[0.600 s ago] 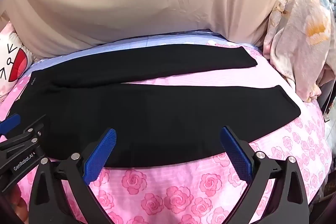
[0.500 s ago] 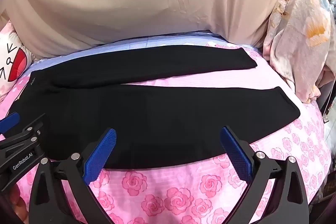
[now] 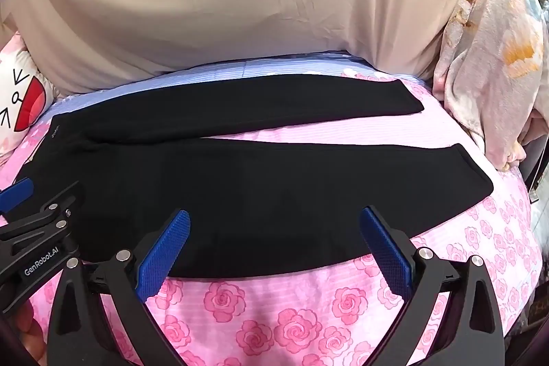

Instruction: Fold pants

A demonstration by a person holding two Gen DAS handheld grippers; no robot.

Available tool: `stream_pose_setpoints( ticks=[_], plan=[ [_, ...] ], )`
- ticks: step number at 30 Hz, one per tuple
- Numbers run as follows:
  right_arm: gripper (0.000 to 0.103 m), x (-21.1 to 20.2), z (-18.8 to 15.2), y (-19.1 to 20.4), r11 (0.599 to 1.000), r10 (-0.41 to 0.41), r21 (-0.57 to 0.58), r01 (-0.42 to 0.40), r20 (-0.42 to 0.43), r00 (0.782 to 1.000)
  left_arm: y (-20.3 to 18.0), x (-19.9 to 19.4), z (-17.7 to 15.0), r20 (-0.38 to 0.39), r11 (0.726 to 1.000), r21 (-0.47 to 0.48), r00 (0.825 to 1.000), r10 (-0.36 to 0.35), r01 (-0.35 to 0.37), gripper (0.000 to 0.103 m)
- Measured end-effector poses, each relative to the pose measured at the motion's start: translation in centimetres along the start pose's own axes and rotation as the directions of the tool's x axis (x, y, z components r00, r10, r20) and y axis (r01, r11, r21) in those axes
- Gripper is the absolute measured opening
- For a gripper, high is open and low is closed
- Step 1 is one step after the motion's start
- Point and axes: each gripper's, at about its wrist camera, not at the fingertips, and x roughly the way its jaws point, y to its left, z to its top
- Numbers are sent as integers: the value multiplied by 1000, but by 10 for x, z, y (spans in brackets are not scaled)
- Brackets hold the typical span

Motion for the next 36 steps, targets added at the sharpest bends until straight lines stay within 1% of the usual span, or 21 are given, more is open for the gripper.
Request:
stream_pose_setpoints(
  ticks=[2,30,31,36],
  plan=[
    [97,0,0,0,1000,-2,0,2,-1,1000,1,-3,-7,9,1000,1,1000,-2,2,82],
    [97,1,-2,1,1000,5,0,-5,-5,1000,-17,-2,-8,1,1000,7,1000,14,-14,83],
    [97,2,-2,2,1000,5,0,-5,-5,1000,-3,-2,-8,1,1000,7,1000,7,-7,83],
    [97,2,-1,2,1000,3,-1,-3,-4,1000,-2,-2,-7,-1,1000,8,1000,4,-4,83]
  ],
)
